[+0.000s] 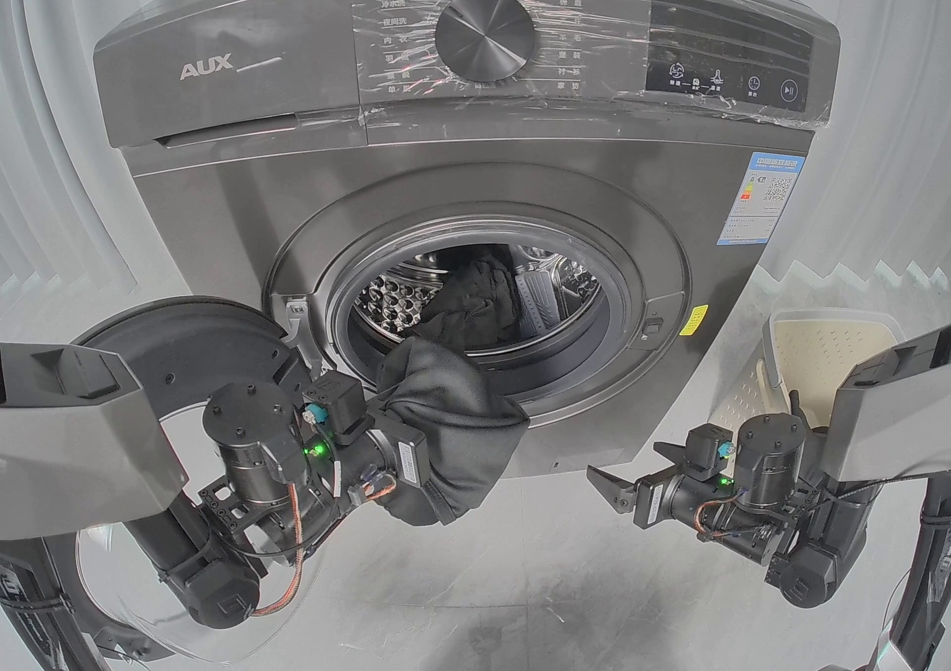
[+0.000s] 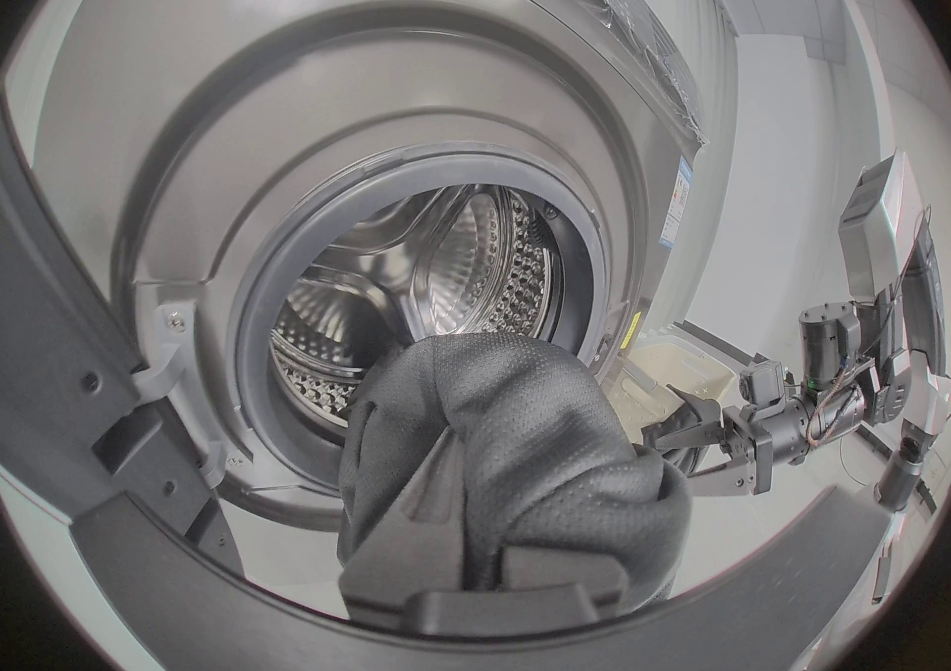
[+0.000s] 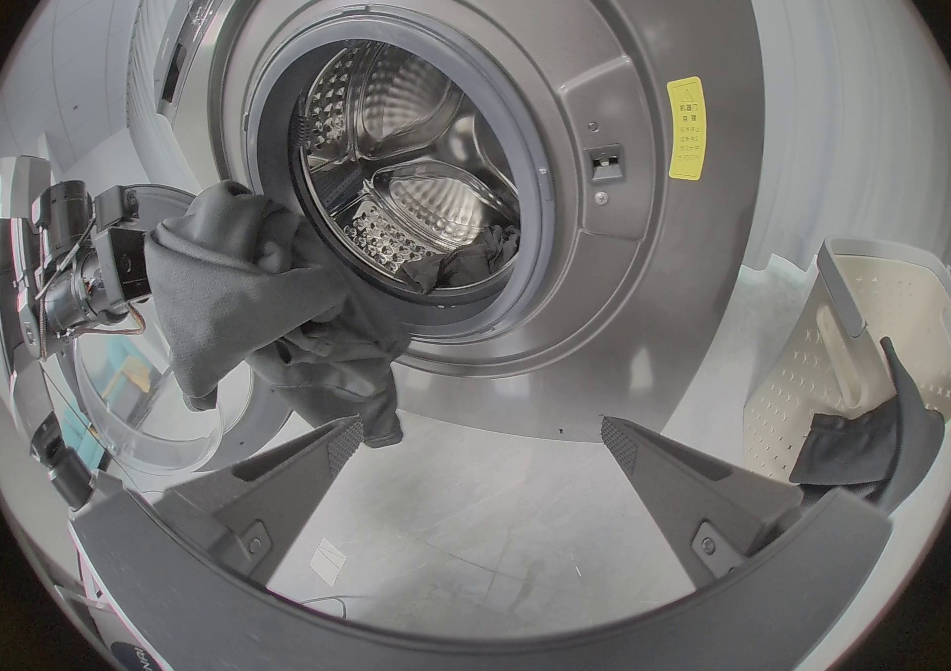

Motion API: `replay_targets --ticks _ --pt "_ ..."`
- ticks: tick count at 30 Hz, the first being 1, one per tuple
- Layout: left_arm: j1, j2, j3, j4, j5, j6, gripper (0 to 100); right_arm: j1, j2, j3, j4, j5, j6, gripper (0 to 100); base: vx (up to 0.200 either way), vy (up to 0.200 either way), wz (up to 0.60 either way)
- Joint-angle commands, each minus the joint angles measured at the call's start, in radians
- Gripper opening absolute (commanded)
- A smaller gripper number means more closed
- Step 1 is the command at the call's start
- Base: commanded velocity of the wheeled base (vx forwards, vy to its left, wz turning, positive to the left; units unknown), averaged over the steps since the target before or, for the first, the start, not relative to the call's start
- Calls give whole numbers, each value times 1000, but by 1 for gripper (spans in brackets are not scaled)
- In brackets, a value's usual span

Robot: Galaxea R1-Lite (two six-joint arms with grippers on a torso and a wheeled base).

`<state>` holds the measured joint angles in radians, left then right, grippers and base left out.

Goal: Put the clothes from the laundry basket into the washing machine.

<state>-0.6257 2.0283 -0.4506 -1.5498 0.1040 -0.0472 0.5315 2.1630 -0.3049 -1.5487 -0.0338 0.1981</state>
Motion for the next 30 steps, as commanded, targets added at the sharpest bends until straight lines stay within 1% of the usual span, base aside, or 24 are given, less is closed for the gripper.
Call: replay_targets --ticks 1,2,4,6,7,8,9,10,11,12,13,15,16,17,18,20,22,24,30 --pt "0 49 -71 0 -6 15 0 18 -5 4 -2 0 0 100 0 0 0" --pt "4 75 -114 0 -7 21 0 18 -8 10 -2 0 0 100 0 0 0" --pt "14 127 -197 0 2 47 0 22 -18 15 -1 0 0 100 0 0 0" --pt "20 158 -252 0 -10 33 0 25 -22 15 -1 0 0 100 0 0 0" --pt "24 165 -263 0 -18 17 0 24 -25 15 -1 0 1 100 0 0 0" --pt "27 174 -272 2 -46 -2 0 24 -28 17 -1 0 1 100 0 0 0" --pt "27 188 -283 2 -89 -16 0 22 -32 15 -1 0 4 100 0 0 0" --pt "27 210 -298 2 -133 -23 0 22 -34 15 -1 0 11 100 0 0 0" --pt "27 217 -304 2 -144 -26 0 24 -35 15 -1 0 12 100 0 0 0" --pt "27 253 -350 0 -190 -29 0 24 -37 13 -1 2 20 100 0 0 0" --pt "29 274 -375 2 -191 -33 0 24 -37 13 -1 2 21 100 0 0 0" --pt "27 290 -392 2 -190 -59 0 24 -35 13 -1 2 23 100 0 -100 0" --pt "21 296 -407 5 -181 -98 0 25 -35 15 1 0 24 100 0 -200 0" --pt "18 299 -422 11 -167 -117 0 25 -35 17 1 0 27 100 0 -200 0" --pt "17 303 -444 19 -147 -126 0 27 -35 17 1 0 32 100 0 0 0" --pt "18 331 -499 25 -103 -126 0 27 -35 18 1 2 38 100 0 0 0" --pt "27 351 -540 37 -89 -123 0 27 -34 18 1 2 40 100 0 0 0" --pt "34 352 -566 83 -89 -117 0 28 -34 18 1 0 40 100 0 0 0" --pt "38 352 -685 266 -83 -114 0 25 -28 18 1 2 40 100 0 0 0"
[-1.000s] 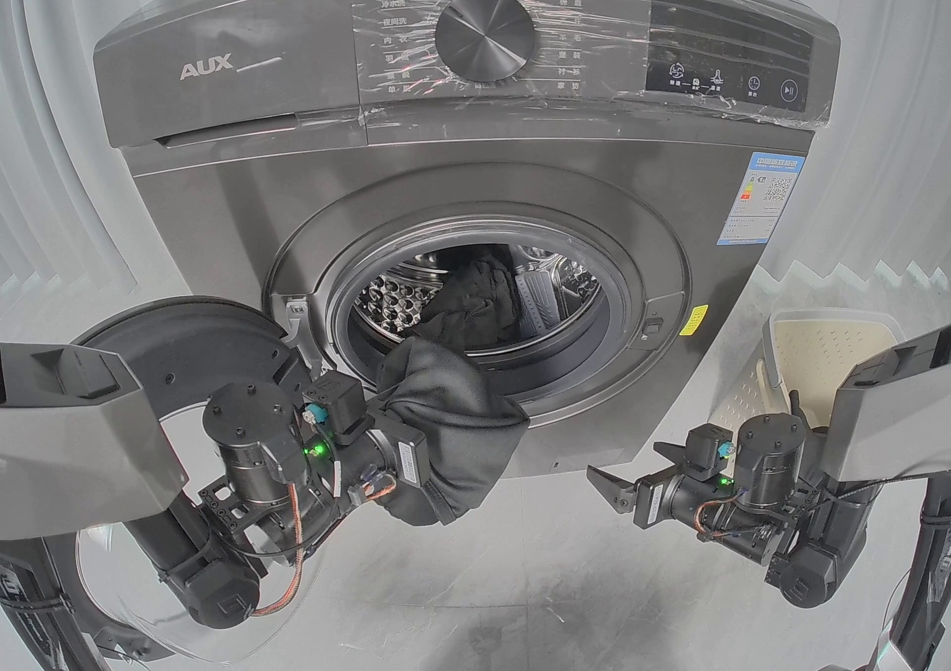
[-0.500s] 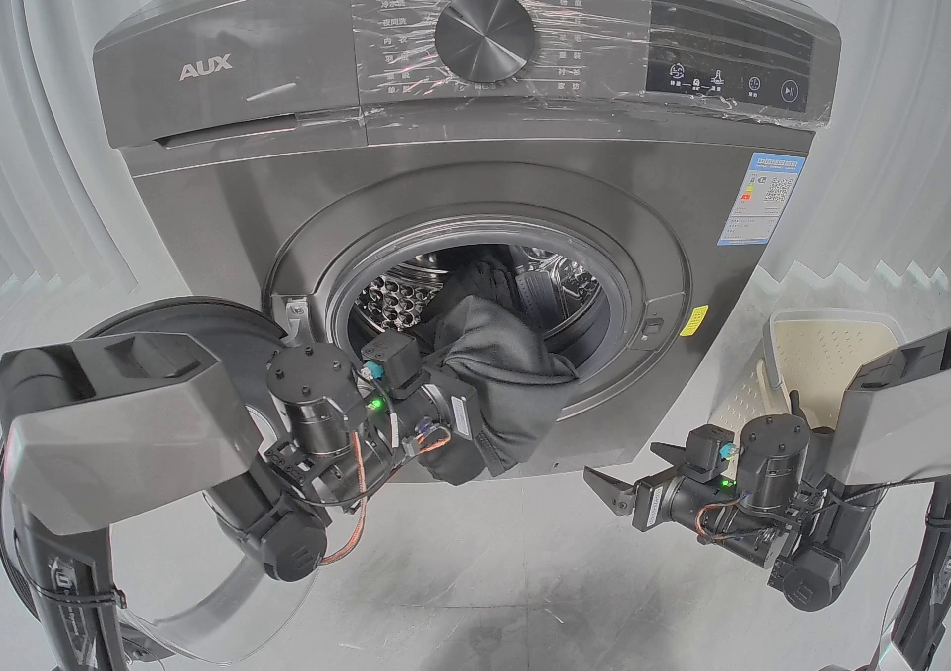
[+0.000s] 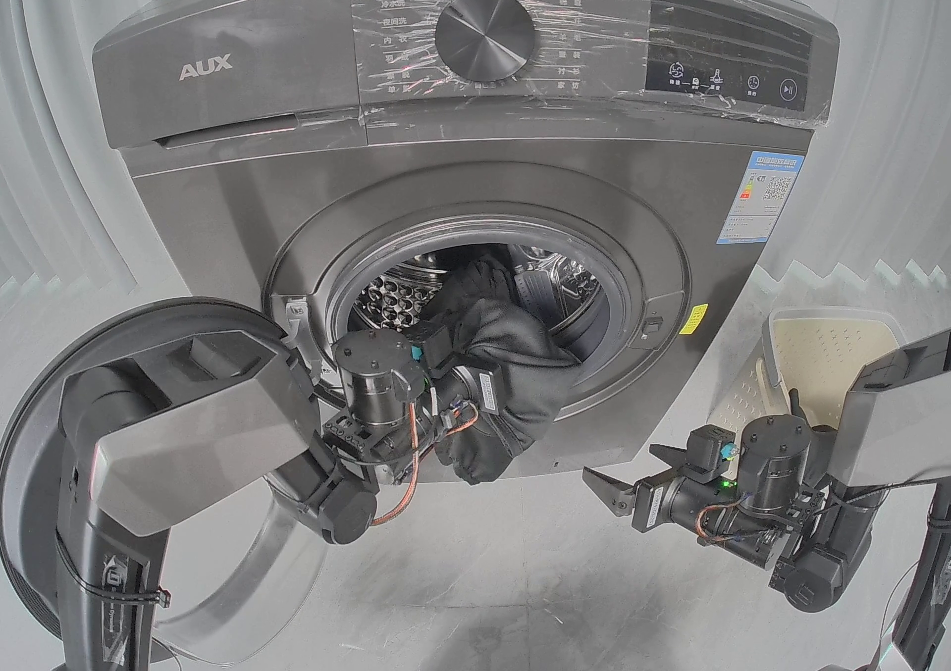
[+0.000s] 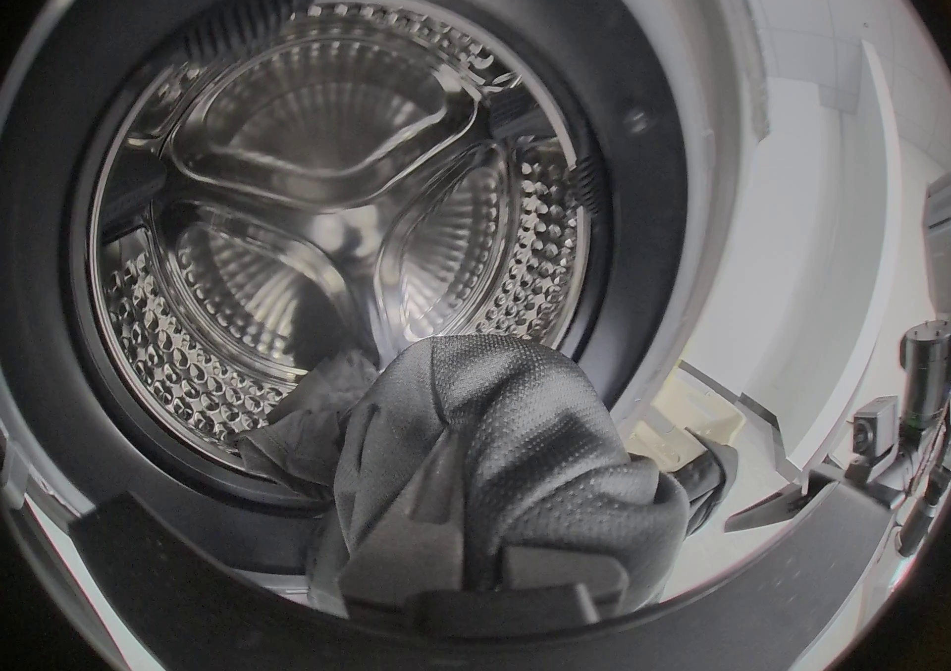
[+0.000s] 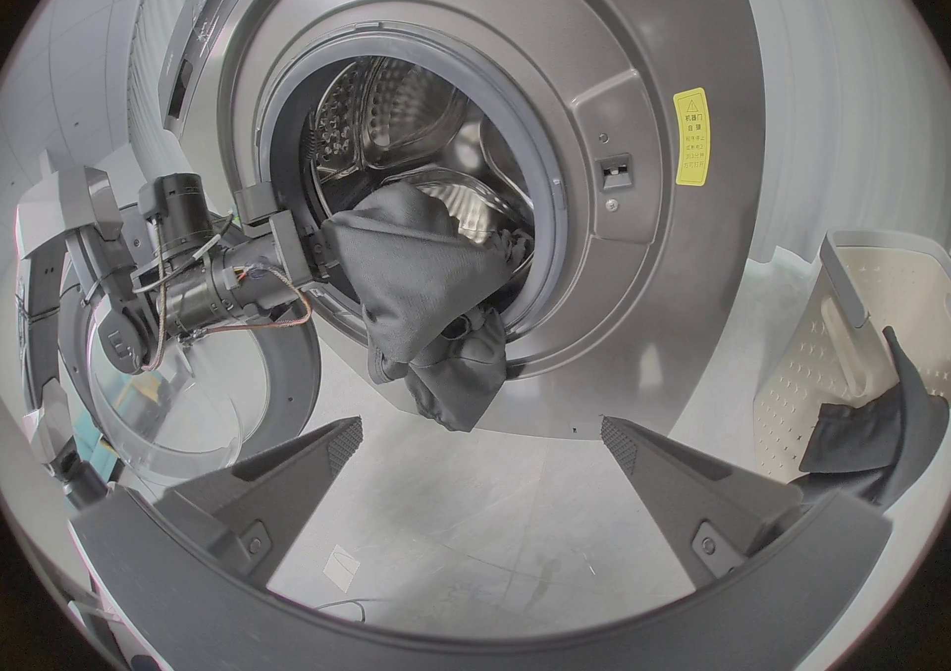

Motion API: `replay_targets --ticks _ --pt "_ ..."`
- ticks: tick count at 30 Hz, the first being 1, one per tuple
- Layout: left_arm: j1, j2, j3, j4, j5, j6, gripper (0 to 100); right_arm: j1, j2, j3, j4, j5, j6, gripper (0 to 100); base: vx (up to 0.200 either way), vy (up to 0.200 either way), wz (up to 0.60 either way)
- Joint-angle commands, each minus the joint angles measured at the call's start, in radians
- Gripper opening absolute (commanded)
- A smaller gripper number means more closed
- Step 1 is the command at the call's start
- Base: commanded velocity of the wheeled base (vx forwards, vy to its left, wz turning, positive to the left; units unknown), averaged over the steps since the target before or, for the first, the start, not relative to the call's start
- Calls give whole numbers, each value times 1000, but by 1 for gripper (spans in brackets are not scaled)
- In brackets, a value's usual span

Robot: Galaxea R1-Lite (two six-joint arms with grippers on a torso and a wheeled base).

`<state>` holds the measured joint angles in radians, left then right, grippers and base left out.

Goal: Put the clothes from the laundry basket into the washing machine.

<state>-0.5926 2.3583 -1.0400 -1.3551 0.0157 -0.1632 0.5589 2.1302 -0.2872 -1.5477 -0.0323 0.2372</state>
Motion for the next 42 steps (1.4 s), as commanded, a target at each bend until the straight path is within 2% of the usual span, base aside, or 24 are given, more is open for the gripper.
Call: replay_targets --ticks 1,6,8,14,15,20,25,26,27,34,37,42 --pt "5 24 -115 90 7 4 0 -2 7 0 0 0 2 100 0 0 0" --pt "5 56 -180 128 10 14 0 -1 7 8 0 0 2 100 0 0 0" --pt "8 93 -233 131 23 33 0 -1 7 8 0 0 2 100 0 0 0" --pt "33 159 -351 159 47 63 0 1 5 8 0 0 2 100 0 0 0" --pt "33 174 -377 186 47 77 0 3 5 10 0 0 2 100 0 0 0" --pt "33 173 -411 303 47 82 0 6 5 16 0 0 2 100 0 0 0" --pt "42 197 -491 364 43 96 0 6 8 19 0 0 2 100 0 0 0" --pt "57 217 -546 393 38 126 0 6 8 19 0 0 2 100 0 0 0" --pt "66 231 -578 412 36 139 0 6 8 19 0 0 2 100 0 0 0" --pt "80 308 -812 533 59 136 0 6 11 19 0 0 2 100 0 0 0" --pt "82 365 -957 582 92 136 0 6 11 19 0 0 2 100 0 0 0" --pt "88 384 -960 610 92 134 0 6 11 19 0 0 2 100 0 0 0"
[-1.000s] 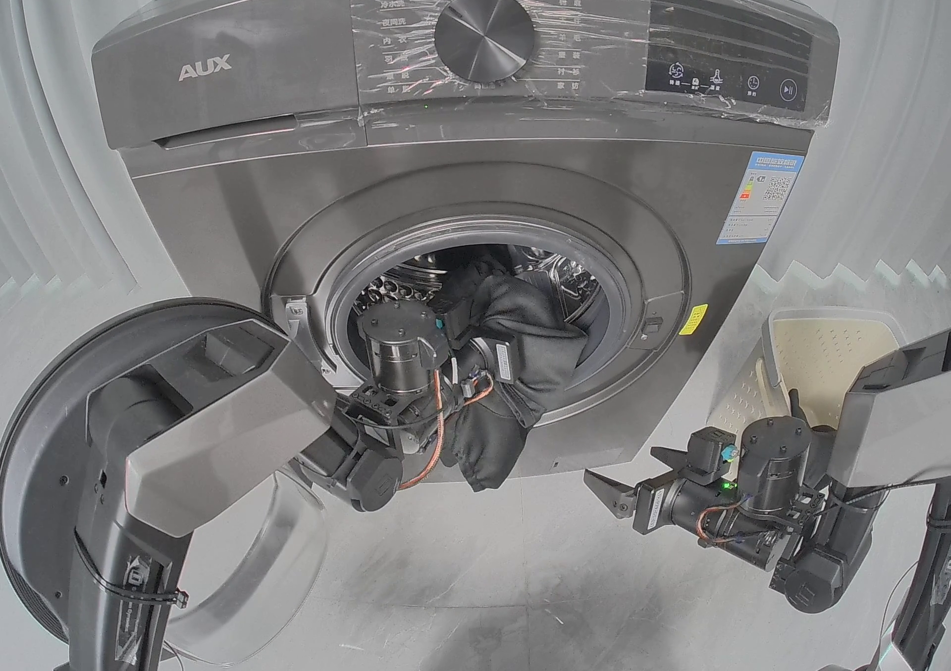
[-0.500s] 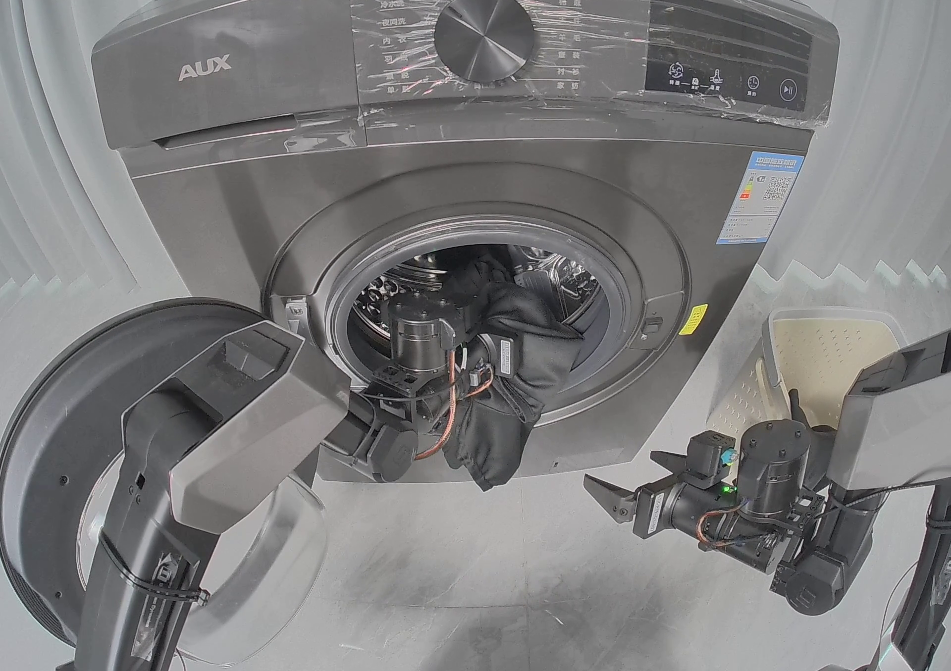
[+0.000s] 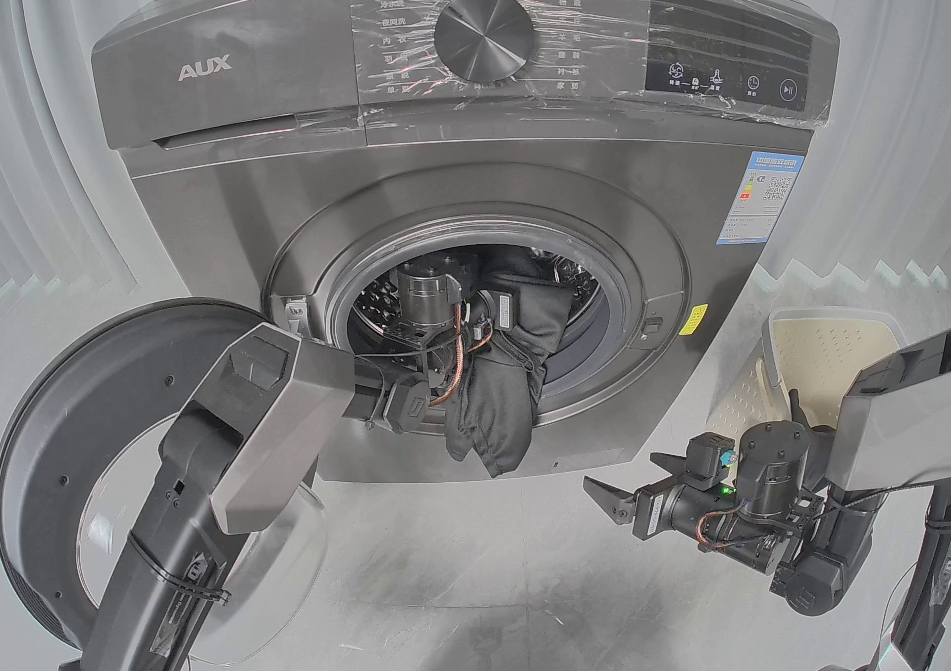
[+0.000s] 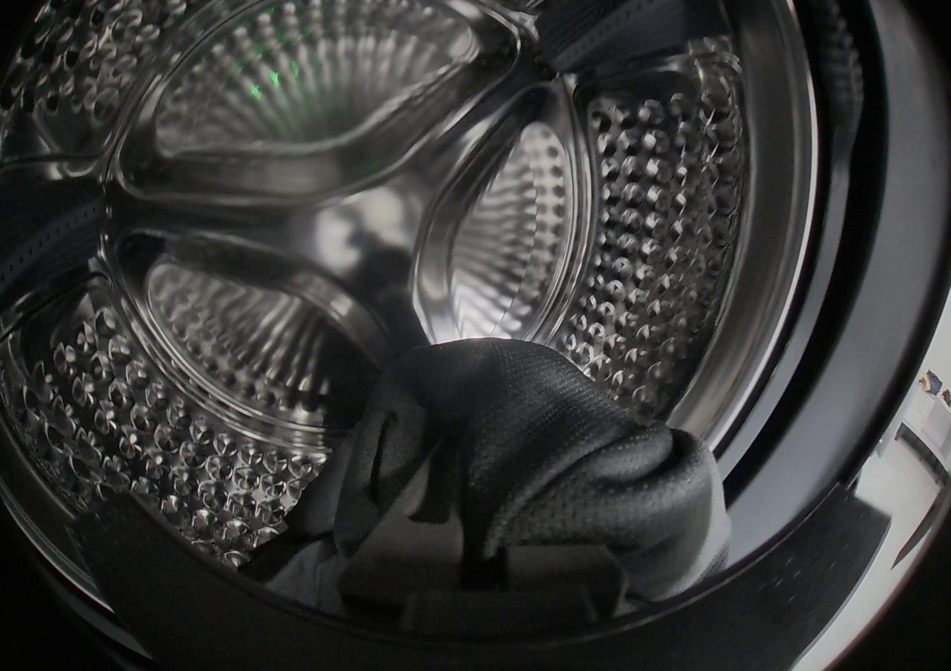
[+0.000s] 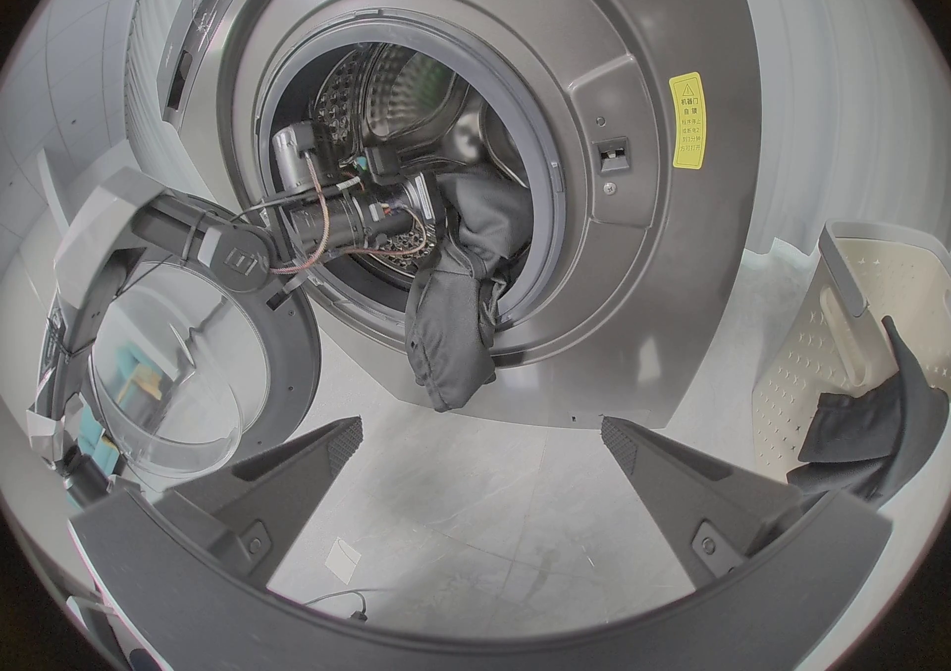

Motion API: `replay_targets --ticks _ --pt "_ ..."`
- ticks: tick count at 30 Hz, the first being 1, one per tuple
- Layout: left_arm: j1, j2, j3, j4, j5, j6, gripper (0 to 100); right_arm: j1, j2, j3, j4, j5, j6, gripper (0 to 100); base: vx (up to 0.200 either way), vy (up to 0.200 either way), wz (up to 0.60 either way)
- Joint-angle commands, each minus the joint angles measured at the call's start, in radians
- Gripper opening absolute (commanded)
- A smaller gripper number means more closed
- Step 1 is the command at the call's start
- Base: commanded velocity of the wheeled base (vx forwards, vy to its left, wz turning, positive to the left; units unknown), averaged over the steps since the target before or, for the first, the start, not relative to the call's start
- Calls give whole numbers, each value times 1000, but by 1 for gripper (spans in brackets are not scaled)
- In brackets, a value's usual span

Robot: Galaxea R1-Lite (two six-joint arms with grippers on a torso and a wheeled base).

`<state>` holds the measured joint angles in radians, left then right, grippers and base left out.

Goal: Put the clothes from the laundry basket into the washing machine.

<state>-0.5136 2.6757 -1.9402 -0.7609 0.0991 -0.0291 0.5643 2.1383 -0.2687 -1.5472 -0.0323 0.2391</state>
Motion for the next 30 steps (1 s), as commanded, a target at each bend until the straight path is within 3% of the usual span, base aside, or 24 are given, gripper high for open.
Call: replay_targets --ticks 1,9,10,18,24,30 --pt "10 69 -60 14 8 0 0 0 3 0 -1 0 0 100 0 0 0" --pt "29 59 -60 0 11 -12 0 2 5 0 -1 0 0 100 0 0 0" --pt "29 59 -60 -3 13 -12 100 0 5 0 -1 0 0 100 0 0 0" --pt "12 23 -46 -6 31 -28 100 0 11 -1 -1 0 0 100 0 0 0" --pt "-36 -114 268 17 17 -25 100 -1 8 0 -1 0 0 100 0 0 0" --pt "-43 -146 437 20 -26 -17 100 0 6 0 -2 0 0 100 0 0 0"
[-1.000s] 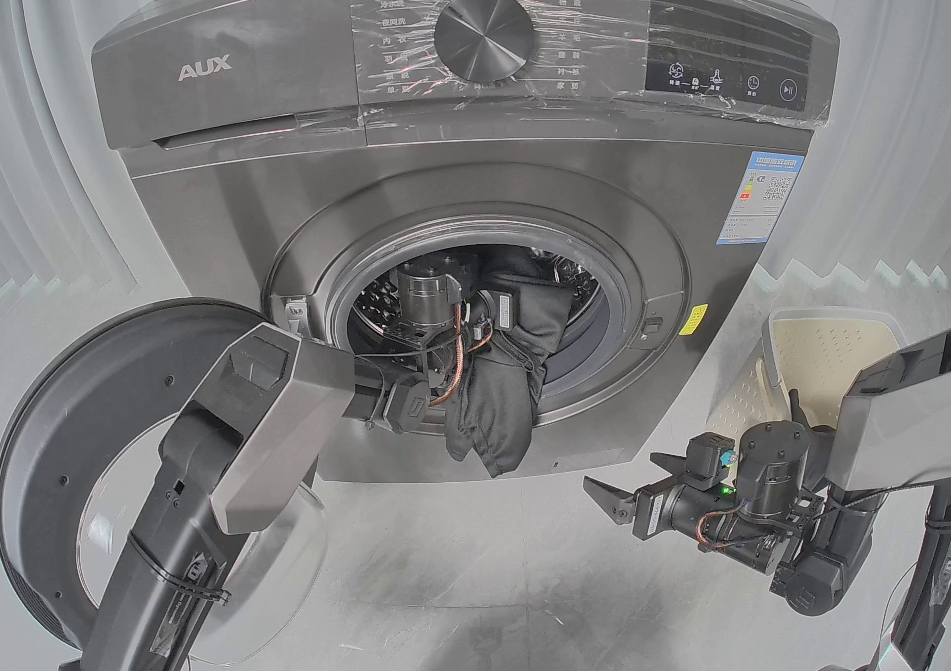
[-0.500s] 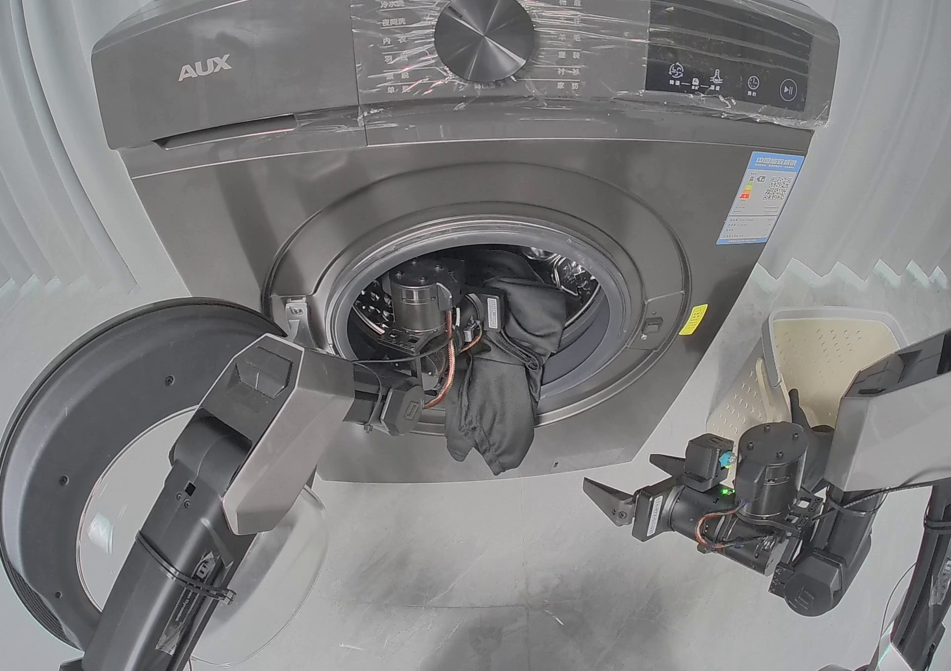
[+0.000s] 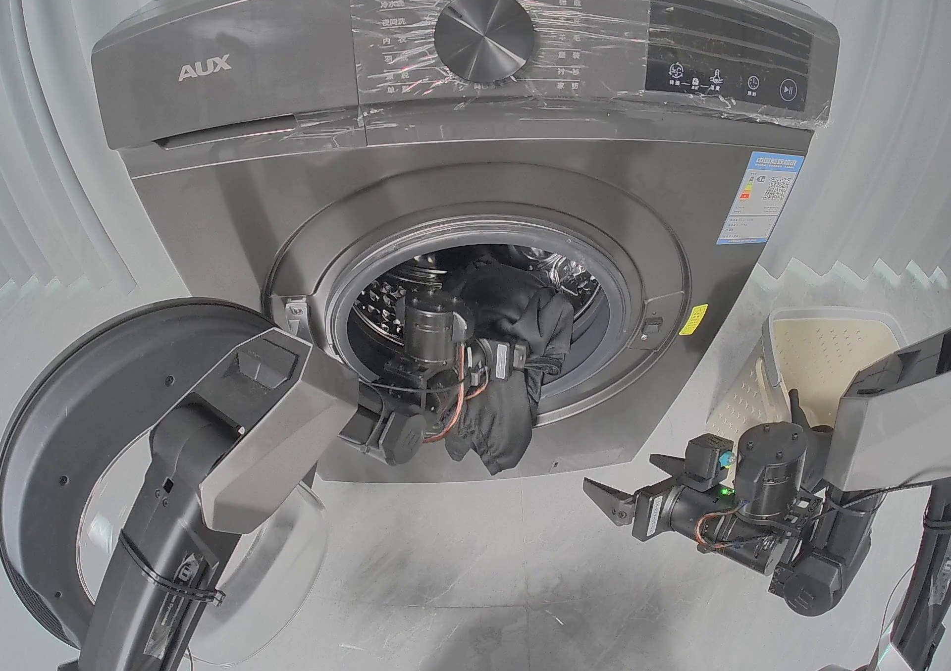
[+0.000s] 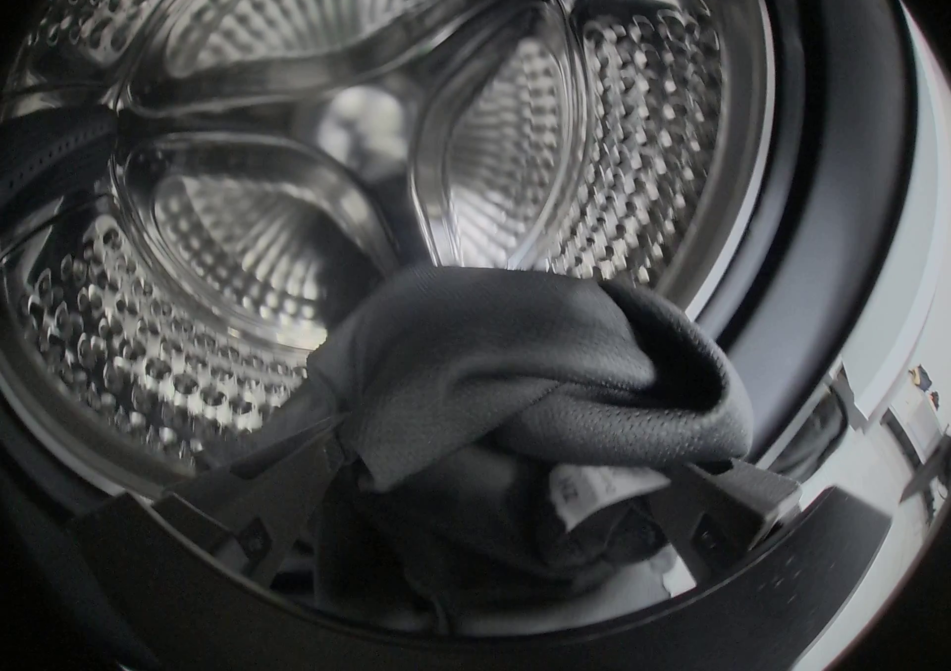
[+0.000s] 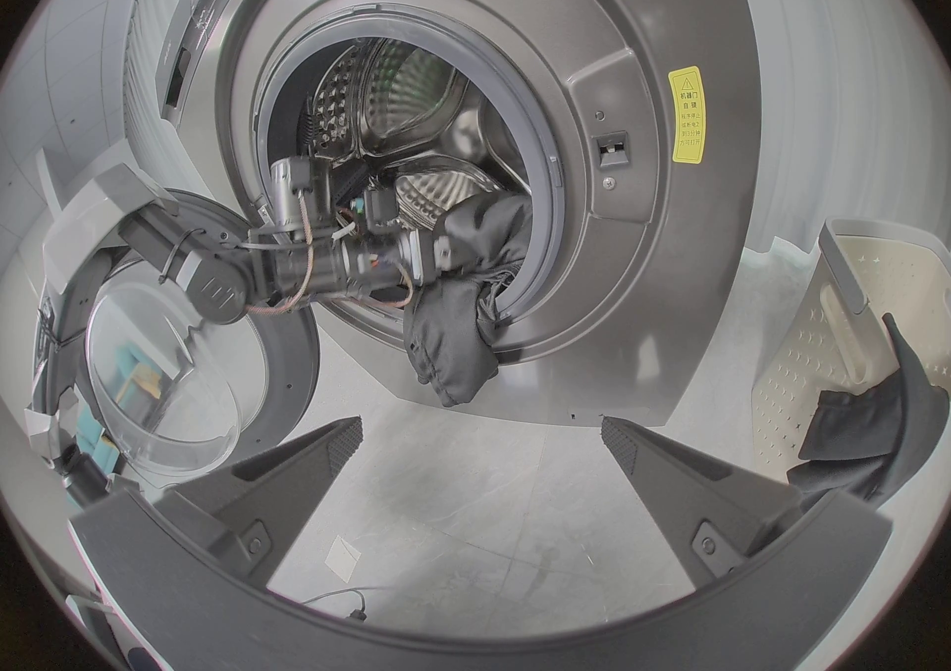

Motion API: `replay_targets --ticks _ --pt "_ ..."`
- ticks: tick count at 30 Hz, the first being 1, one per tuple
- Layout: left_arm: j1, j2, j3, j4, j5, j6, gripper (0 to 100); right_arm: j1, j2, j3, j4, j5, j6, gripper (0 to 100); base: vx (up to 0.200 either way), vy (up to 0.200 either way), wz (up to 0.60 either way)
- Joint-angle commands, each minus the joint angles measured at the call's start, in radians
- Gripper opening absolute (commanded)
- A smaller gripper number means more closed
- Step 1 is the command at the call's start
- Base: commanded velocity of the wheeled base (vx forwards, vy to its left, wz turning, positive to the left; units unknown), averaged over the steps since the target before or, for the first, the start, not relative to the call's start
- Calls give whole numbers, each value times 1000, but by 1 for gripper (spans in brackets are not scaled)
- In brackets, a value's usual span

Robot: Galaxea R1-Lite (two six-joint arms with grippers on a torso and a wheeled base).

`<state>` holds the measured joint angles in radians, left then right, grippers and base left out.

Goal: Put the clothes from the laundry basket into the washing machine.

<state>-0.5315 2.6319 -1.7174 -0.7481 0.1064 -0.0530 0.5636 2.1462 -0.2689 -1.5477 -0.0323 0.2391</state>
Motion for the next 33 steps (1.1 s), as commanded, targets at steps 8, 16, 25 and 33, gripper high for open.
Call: replay_targets --ticks 8,16,25,33 --pt "-24 -36 211 -14 -54 13 100 1 1 -1 0 0 0 100 0 0 0" --pt "-13 7 127 -36 -42 12 0 1 1 -6 0 2 0 100 0 0 0" --pt "18 99 -272 -60 84 2 0 4 0 -4 0 0 0 100 0 0 0" --pt "27 106 -283 -59 87 4 0 4 1 -4 -2 0 0 100 0 0 0"
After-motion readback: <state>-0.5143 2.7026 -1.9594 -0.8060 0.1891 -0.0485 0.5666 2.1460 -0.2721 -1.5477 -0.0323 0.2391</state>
